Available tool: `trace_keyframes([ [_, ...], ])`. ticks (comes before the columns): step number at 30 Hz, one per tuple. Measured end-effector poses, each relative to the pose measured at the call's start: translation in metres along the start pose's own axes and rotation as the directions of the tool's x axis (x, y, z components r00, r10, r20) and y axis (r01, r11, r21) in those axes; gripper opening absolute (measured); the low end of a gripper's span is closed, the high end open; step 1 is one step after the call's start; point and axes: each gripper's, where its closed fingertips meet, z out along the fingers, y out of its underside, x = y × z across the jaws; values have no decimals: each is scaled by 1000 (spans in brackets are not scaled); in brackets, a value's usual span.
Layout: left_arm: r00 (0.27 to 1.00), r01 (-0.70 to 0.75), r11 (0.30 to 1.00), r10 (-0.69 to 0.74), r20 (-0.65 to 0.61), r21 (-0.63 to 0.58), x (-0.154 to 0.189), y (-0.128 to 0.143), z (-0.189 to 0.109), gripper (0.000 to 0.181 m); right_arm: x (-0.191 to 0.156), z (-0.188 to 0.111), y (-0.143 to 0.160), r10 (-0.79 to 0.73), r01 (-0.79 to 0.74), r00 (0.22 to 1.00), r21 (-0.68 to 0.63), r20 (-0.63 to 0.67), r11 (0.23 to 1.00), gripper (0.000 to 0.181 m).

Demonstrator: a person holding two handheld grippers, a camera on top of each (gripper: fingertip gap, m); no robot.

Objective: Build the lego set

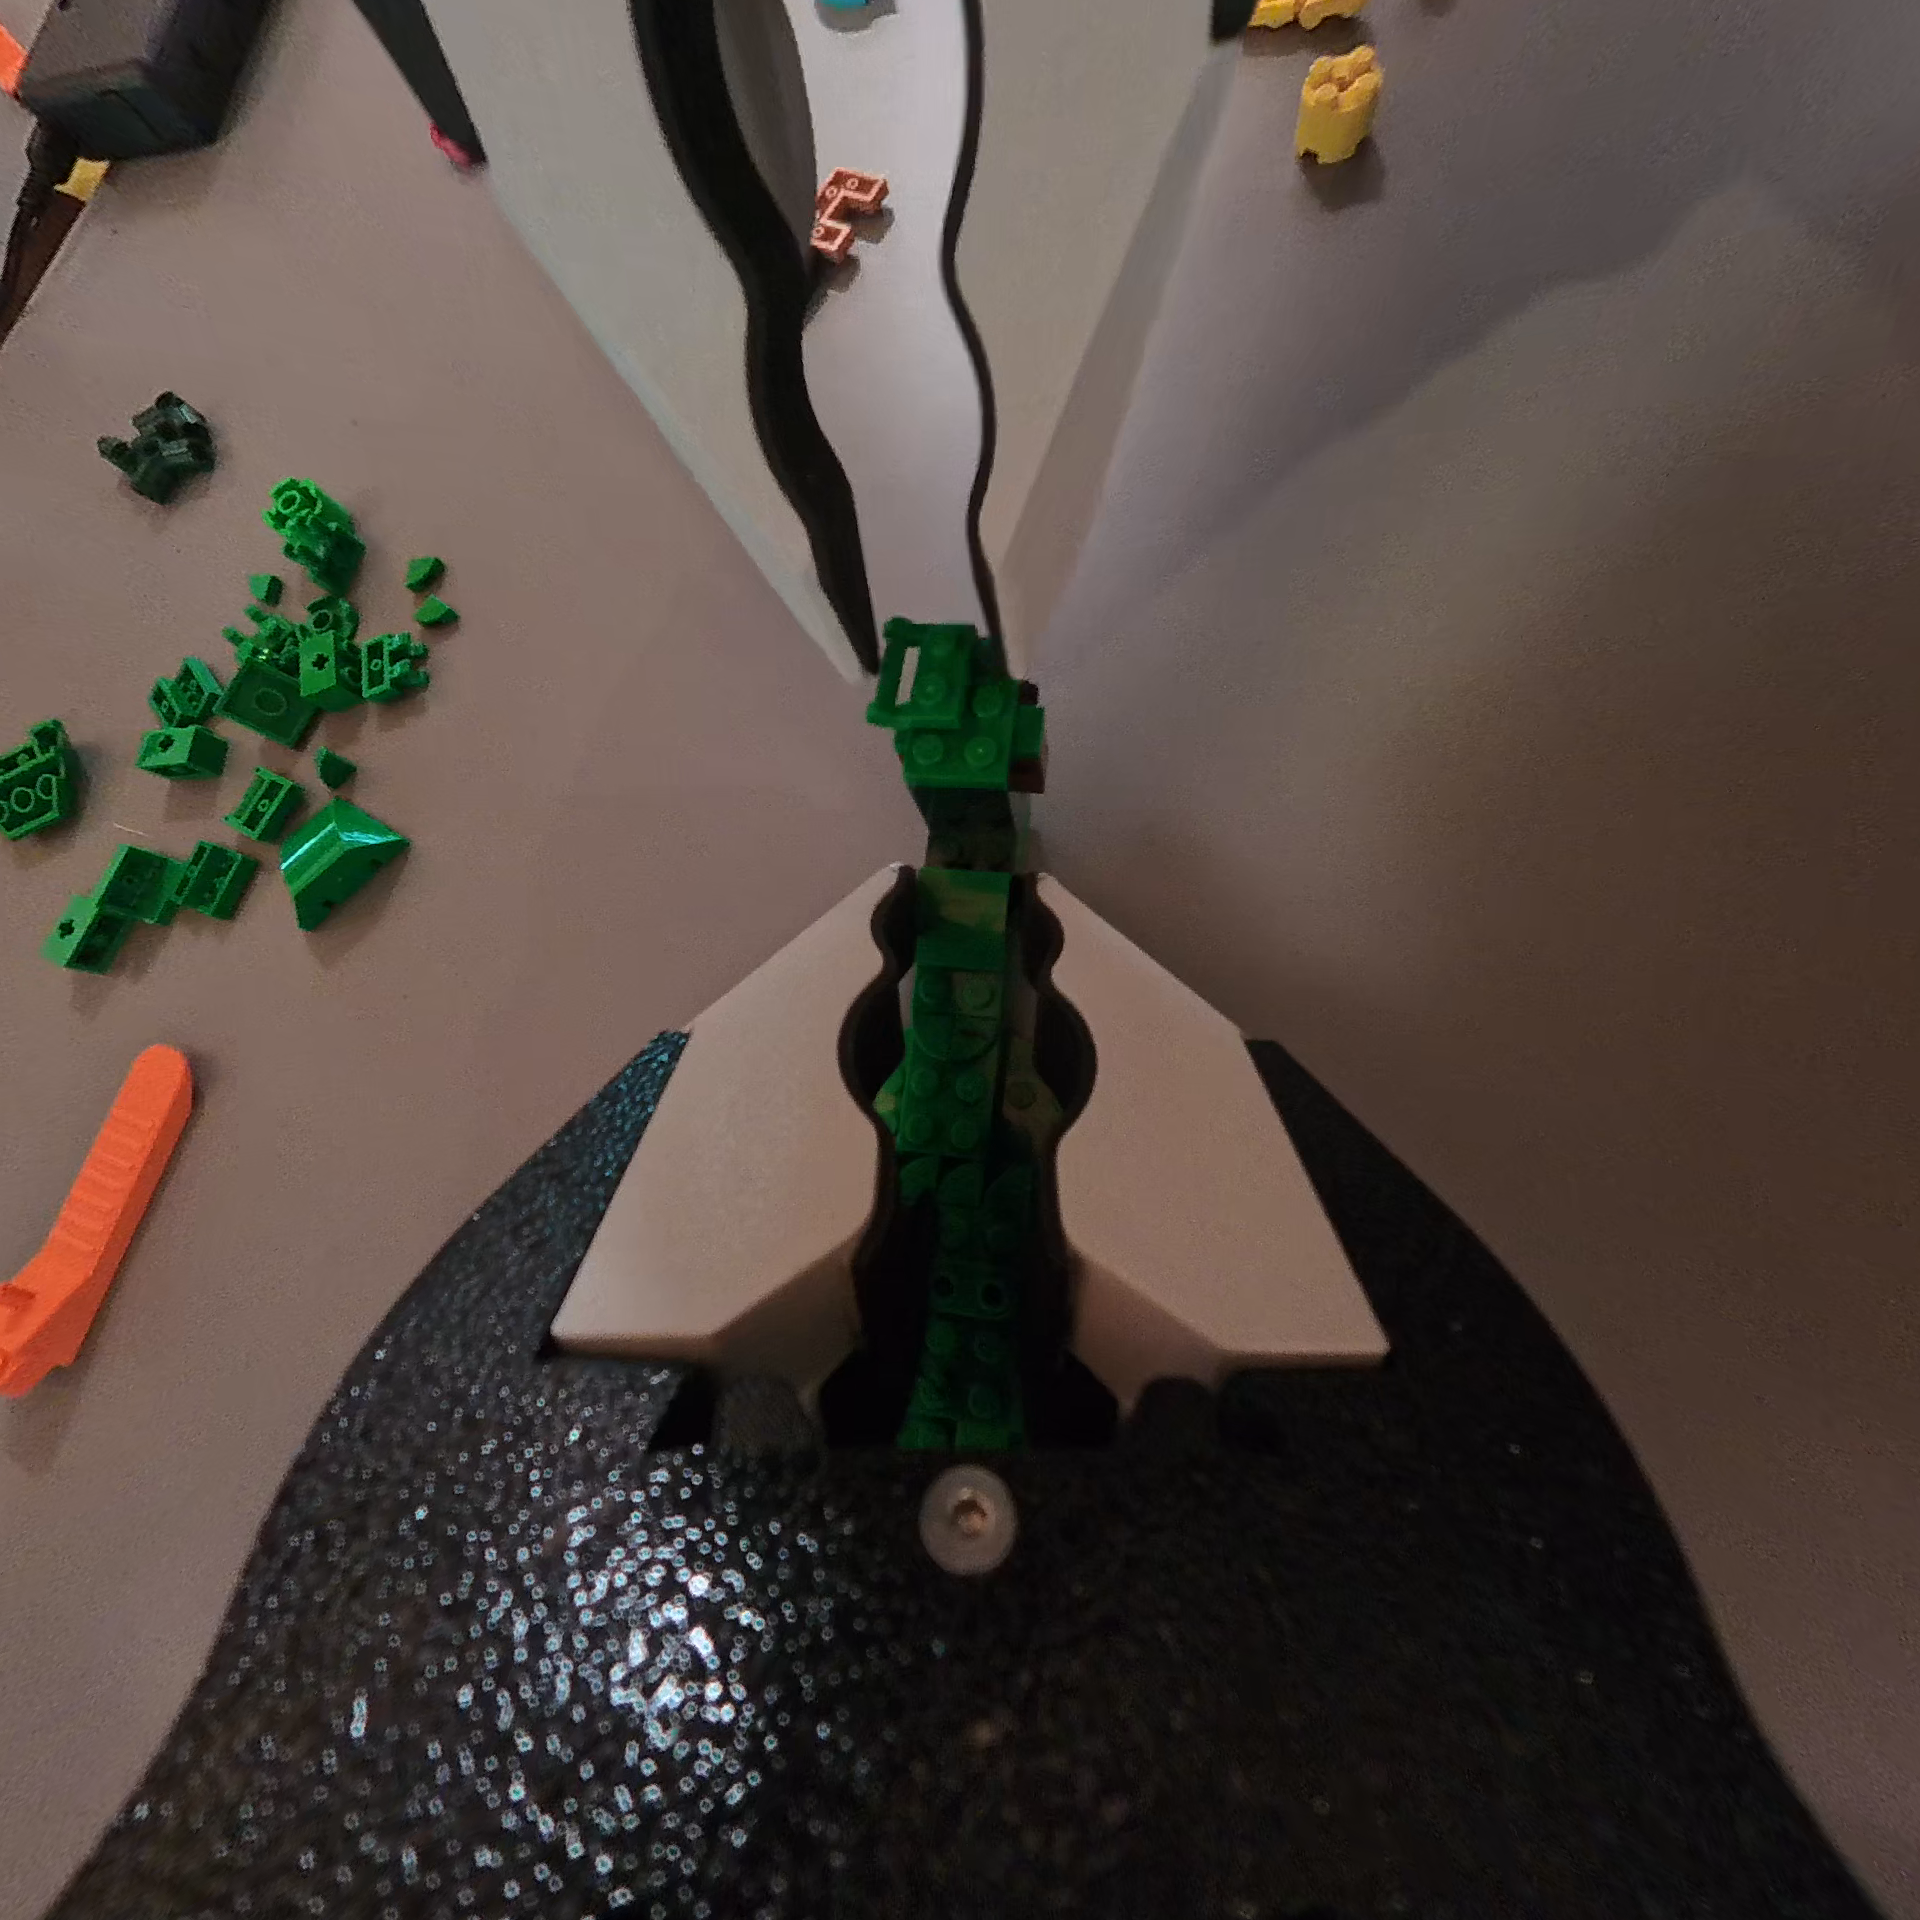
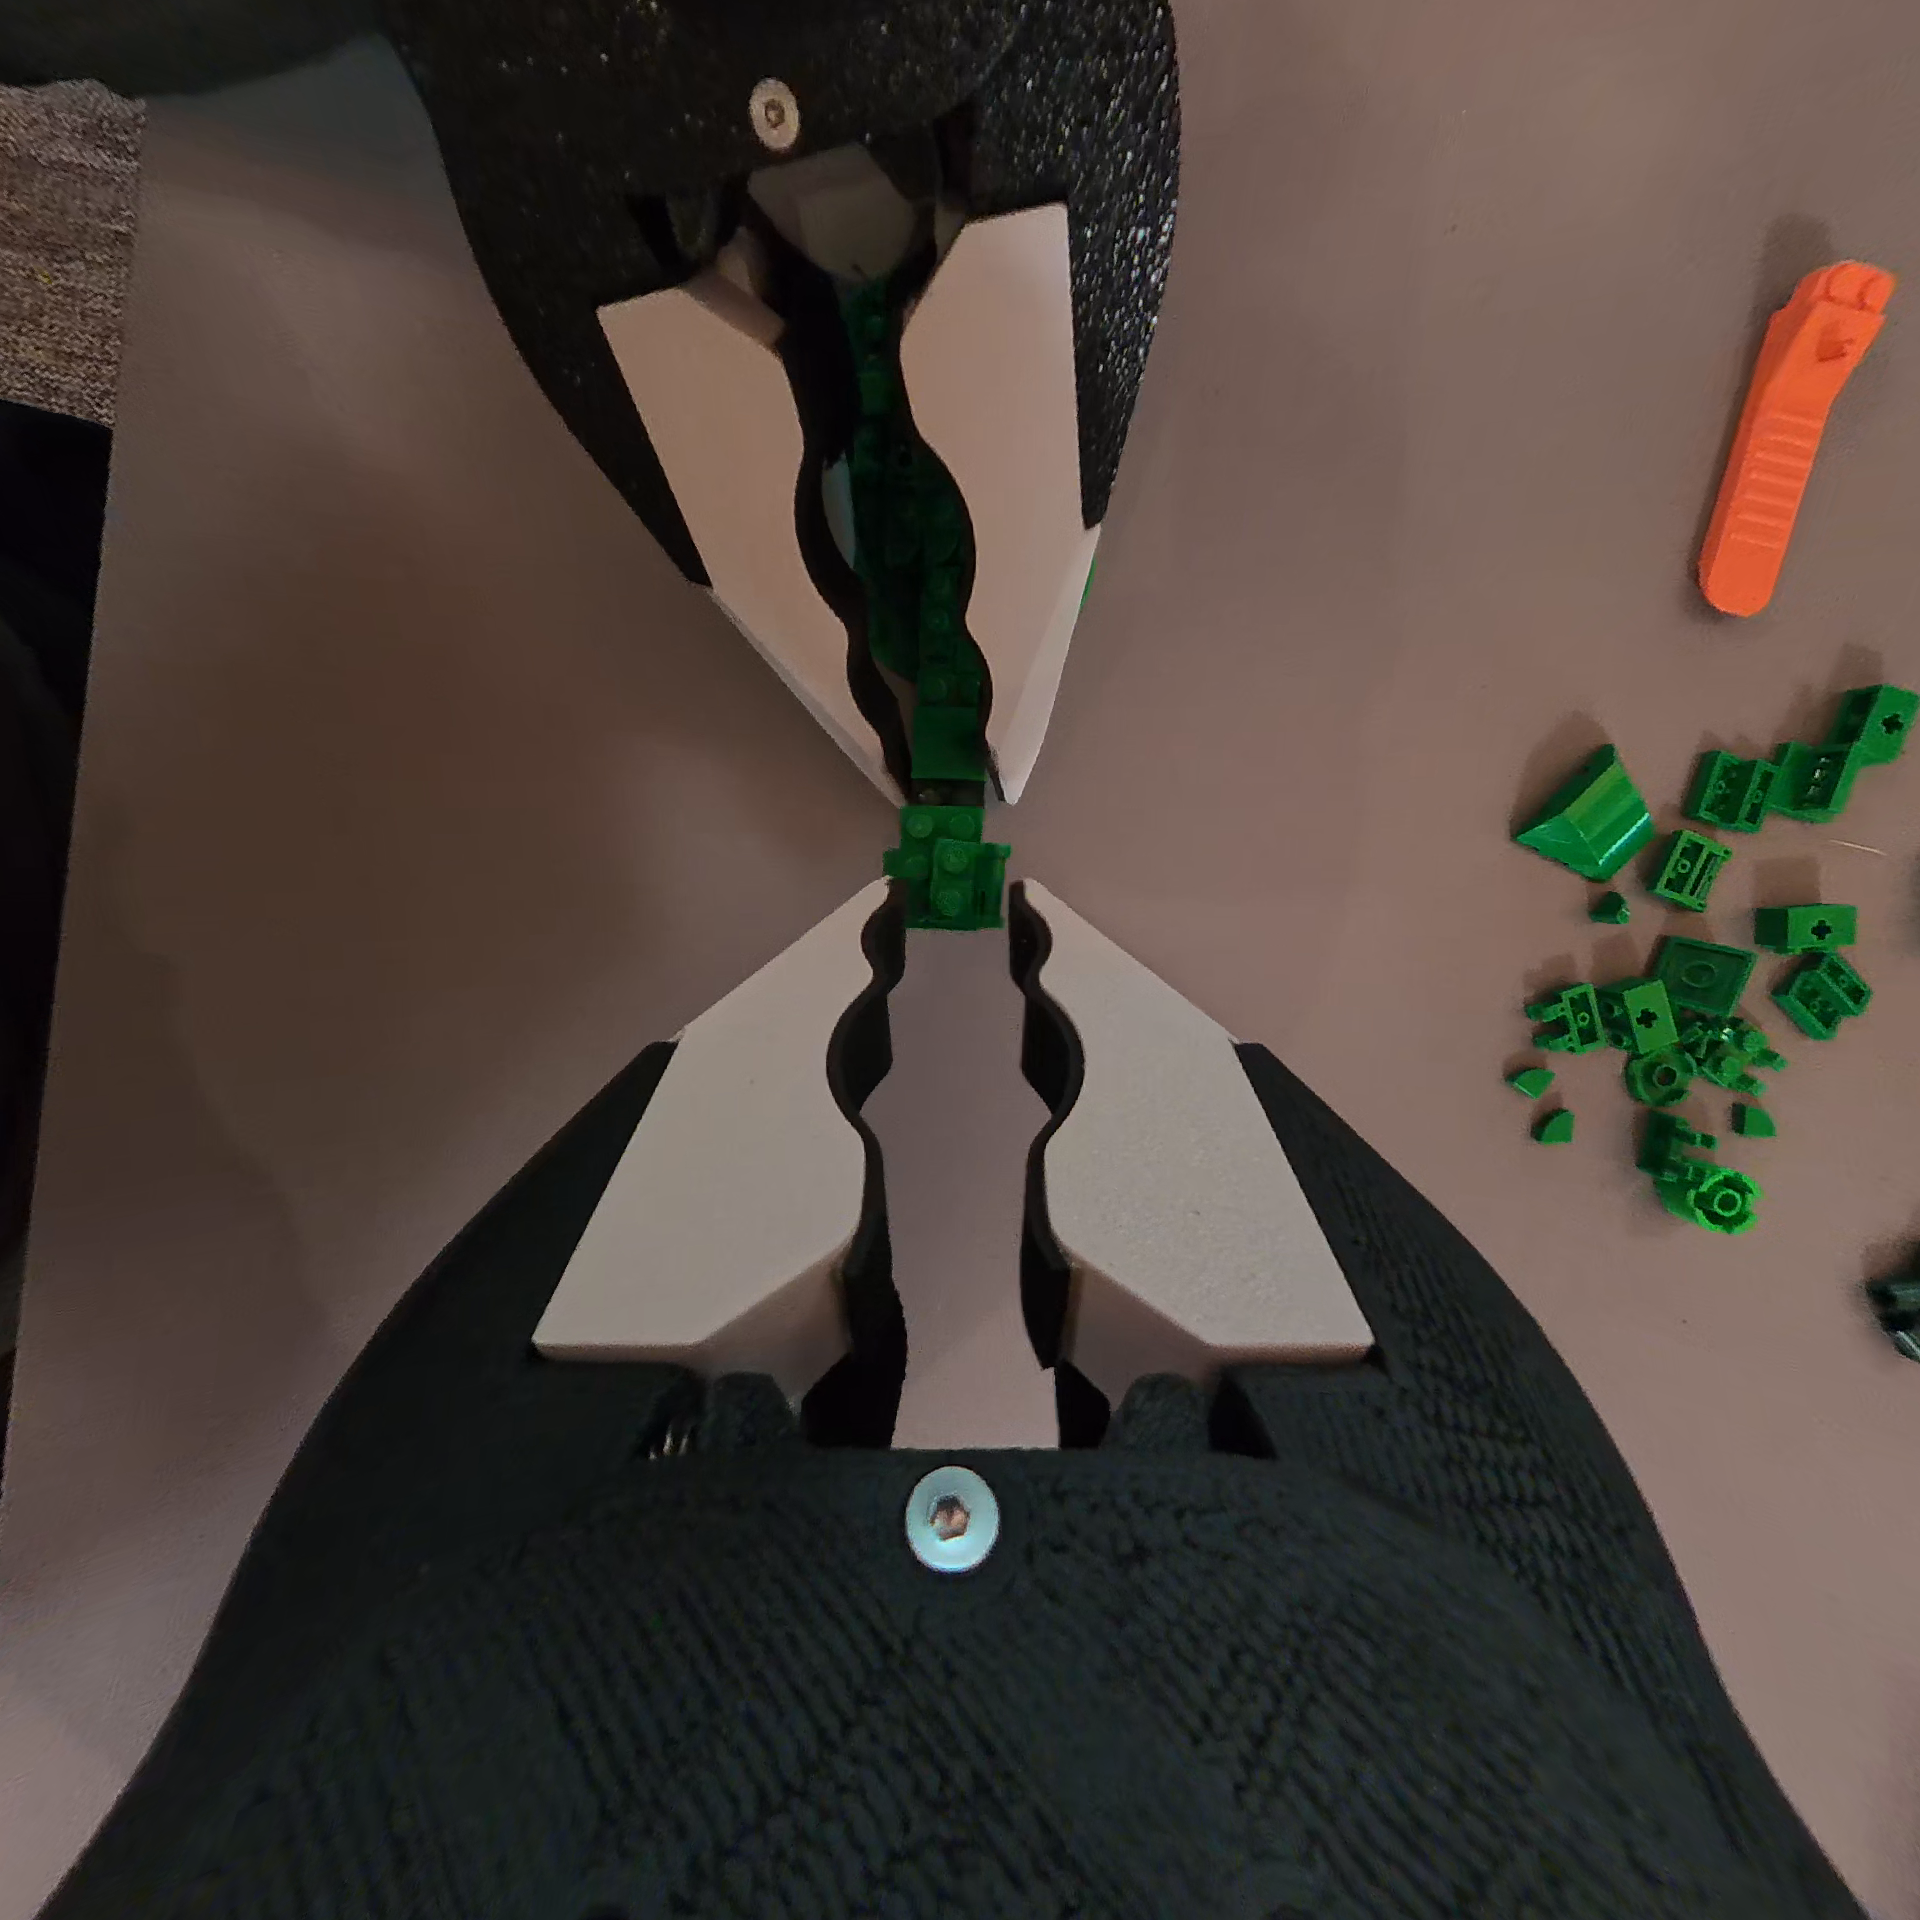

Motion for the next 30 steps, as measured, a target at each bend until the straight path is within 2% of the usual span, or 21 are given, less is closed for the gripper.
trace_keyframes([
  [5, 1000, 2, 1000, -2, -2, 3, 0, 0, 0, 17, -5, -13, -4, -39, 42, 999, 92, -31, 995, 32],
  [7, 1000, 5, 1000, -5, -4, 5, 0, 0, 0, 17, -10, -18, -6, -83, 92, 995, 153, -59, 984, 47],
  [10, 1000, 6, 1000, -6, -13, 7, 1, -1, -1, 17, -14, -24, -7, -190, 230, 964, 230, -185, 946, 69],
  [12, 1000, 11, 1000, -10, -22, 8, 2, -1, -1, 17, -13, -27, -5, -263, 342, 913, 234, -311, 910, 82],
  [17, 999, 0, 1000, 1, -37, 10, 6, -3, -5, 16, -17, -26, 6, -448, 589, 693, 85, -565, 803, 87],
  [21, 998, 15, 1000, -13, -66, 23, 9, -4, -6, 15, -22, -14, 12, -609, 724, 465, -120, -642, 679, 87],
  [23, 997, 15, 1000, -14, -72, 14, 9, -2, -6, 15, -23, -6, 14, -656, 754, 385, -188, -649, 629, 84],
  [27, 996, 23, 1000, -22, -87, 17, 10, -3, -6, 15, -19, 1, 11, -688, 781, 293, -249, -663, 573, 71],
  [30, 995, 35, 999, -33, -93, 22, 10, -2, -6, 15, -15, 1, 10, -673, 771, 317, -231, -668, 593, 72],
])
